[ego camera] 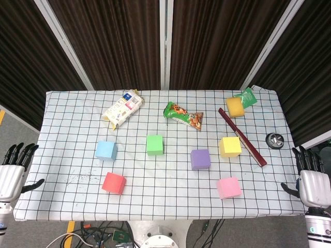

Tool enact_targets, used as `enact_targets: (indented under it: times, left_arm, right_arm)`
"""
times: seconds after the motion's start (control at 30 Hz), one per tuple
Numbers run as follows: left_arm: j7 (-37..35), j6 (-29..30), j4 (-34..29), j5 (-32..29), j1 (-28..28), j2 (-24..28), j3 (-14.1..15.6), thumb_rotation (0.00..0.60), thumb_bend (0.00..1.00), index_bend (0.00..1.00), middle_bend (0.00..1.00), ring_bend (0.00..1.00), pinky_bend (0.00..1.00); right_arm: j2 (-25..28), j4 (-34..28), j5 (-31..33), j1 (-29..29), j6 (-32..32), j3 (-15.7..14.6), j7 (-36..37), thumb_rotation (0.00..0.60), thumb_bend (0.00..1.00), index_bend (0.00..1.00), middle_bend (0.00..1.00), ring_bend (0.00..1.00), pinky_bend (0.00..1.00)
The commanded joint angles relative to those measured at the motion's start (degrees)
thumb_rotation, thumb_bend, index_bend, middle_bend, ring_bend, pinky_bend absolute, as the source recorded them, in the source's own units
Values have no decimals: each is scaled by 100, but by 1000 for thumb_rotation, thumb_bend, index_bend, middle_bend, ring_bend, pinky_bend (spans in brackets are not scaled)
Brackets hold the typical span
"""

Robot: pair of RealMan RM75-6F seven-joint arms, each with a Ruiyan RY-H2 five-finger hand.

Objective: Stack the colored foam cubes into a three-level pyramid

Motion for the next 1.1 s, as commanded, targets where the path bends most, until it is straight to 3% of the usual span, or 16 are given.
enact_targets:
  times: [0.03, 0.33, 0.57, 0.77, 1.1]
  left_arm:
    - [-24, -12, 13, -6, -1, -16, -2, 600, 0, 94, 85, 0, 52]
    - [-516, -345, -368, -153, -182, 138, -112, 600, 0, 94, 85, 0, 55]
    - [-1162, -1255, -467, -217, -868, 310, -361, 600, 0, 89, 95, 0, 66]
    - [-1367, -2069, -210, -318, -1491, 7, -495, 600, 0, 84, 97, 0, 66]
    - [-1497, -3015, 462, -430, -2165, -663, -432, 600, 0, 73, 97, 0, 60]
  right_arm:
    - [-5, -3, -2, -7, -21, 8, 2, 600, 0, 0, 0, 0, 0]
    - [-24, -115, -65, 2, -69, 98, 137, 600, 0, 0, 0, 0, 0]
    - [58, -302, -210, 87, -148, 162, 129, 600, 0, 0, 0, 0, 0]
    - [231, -544, -193, 183, -219, 310, 169, 600, 0, 0, 0, 0, 0]
    - [265, -573, -67, 253, -414, 348, 181, 600, 0, 0, 0, 0, 0]
